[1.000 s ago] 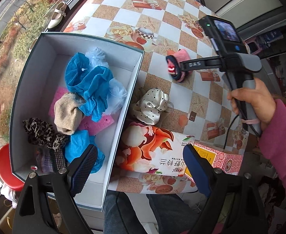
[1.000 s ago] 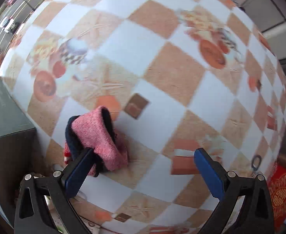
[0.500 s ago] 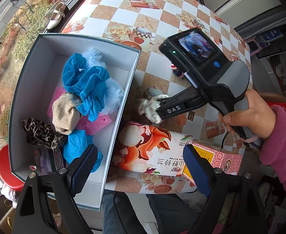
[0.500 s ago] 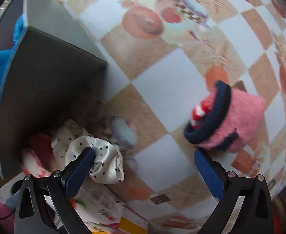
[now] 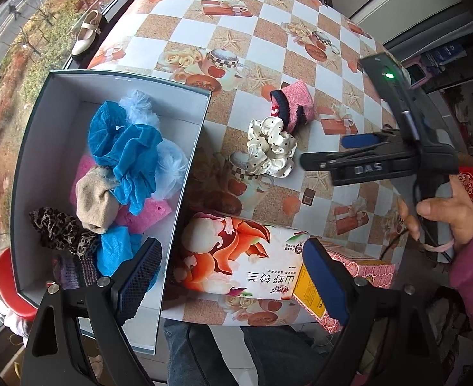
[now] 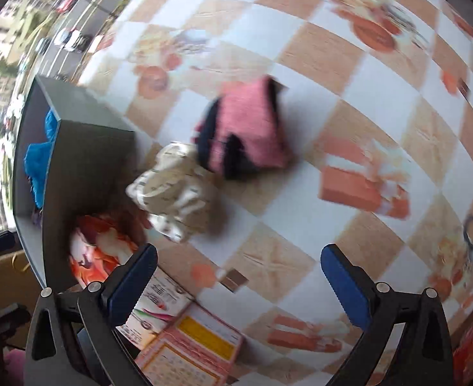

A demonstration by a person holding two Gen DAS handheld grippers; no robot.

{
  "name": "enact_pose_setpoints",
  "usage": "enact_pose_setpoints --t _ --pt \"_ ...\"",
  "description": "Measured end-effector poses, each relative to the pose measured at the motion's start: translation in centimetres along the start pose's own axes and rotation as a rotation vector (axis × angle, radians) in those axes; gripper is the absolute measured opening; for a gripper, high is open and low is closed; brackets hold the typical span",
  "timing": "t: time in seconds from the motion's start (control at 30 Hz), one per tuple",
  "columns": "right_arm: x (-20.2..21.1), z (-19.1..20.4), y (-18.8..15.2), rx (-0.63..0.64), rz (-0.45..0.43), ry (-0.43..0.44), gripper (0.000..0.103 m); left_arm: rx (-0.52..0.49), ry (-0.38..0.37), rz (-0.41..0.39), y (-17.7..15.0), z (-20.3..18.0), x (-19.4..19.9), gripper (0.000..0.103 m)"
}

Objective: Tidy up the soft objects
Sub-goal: 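Grasp the white polka-dot scrunchie with the right tool, then grasp the pink knit sock with the left tool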

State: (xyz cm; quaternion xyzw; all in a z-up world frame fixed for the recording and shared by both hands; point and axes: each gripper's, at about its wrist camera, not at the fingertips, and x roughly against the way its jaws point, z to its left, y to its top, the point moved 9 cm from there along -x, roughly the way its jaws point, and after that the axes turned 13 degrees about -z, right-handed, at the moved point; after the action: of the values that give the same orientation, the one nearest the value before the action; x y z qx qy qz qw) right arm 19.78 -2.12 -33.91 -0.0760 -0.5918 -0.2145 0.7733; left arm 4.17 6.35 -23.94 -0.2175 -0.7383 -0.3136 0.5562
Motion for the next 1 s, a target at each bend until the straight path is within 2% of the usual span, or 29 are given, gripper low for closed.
enact_pose_setpoints --t 0.1,0.17,0.23,0.27,0.3,0.33,0.4,0.5,0.57,0.67,0.73,0.8,0.83,0.87,0.9,1.0 --pt "-3.4 3.4 0.9 0.064 0.065 0.05 0.102 0.011 0.028 -0.017 -0.1 0.4 0.9 0.091" --pt "-5.4 4.2 0.8 0.07 0.113 0.05 0.102 0.025 0.039 -0.023 0.0 0.7 1.2 0.091" --pt "-5.8 4.2 0.8 0.1 0.092 0.025 0.086 0.032 0.044 -0.031 0.5 0.6 1.3 0.091" --pt "-5.4 4.2 0.8 0.119 0.063 0.007 0.072 0.03 0.039 -0.033 0.9 0.3 1.2 0.091" --pt "-5.2 4.6 0.9 0.127 0.039 -0.009 0.039 0.026 0.034 -0.031 1.5 -0.1 0.9 0.091" --pt "-4.7 4.0 0.6 0.101 0.028 -0.005 0.033 0.019 0.032 -0.027 2.1 -0.7 0.5 0.091" --pt "-3.3 1.6 -0.2 0.019 -0.007 -0.019 0.033 -0.018 0.025 -0.027 3.8 -2.2 -0.7 0.091" --pt "-0.6 -4.2 -2.6 -0.112 -0.048 -0.05 0.033 -0.076 0.002 -0.025 6.6 -5.2 -3.5 0.091" --pt "1.0 -7.9 -5.5 -0.208 -0.058 -0.098 0.033 -0.106 -0.005 -0.021 8.4 -7.0 -6.0 0.091" --pt "2.7 -13.8 -9.6 -0.353 -0.069 -0.165 0.034 -0.083 -0.007 0.025 10.3 -8.8 -10.5 0.091" --pt "3.7 -15.9 -12.2 -0.427 -0.086 -0.186 0.034 -0.095 -0.005 0.031 11.0 -10.0 -12.8 0.091" --pt "4.5 -17.3 -14.0 -0.486 -0.119 -0.178 0.036 -0.175 0.015 0.017 11.5 -11.4 -14.5 0.091" --pt "4.8 -17.8 -14.8 -0.506 -0.134 -0.167 0.054 -0.213 0.026 0.015 11.6 -12.0 -15.3 0.091" --pt "5.2 -18.5 -15.9 -0.516 -0.15 -0.16 0.067 -0.237 0.032 0.016 11.7 -12.4 -15.9 0.091" --pt "5.4 -18.8 -16.2 -0.52 -0.168 -0.166 0.086 -0.246 0.029 0.02 11.8 -12.7 -16.5 0.091" --pt "6.5 -19.8 -16.7 -0.521 -0.212 -0.21 0.088 -0.24 0.038 0.027 12.2 -13.1 -18.3 0.091"
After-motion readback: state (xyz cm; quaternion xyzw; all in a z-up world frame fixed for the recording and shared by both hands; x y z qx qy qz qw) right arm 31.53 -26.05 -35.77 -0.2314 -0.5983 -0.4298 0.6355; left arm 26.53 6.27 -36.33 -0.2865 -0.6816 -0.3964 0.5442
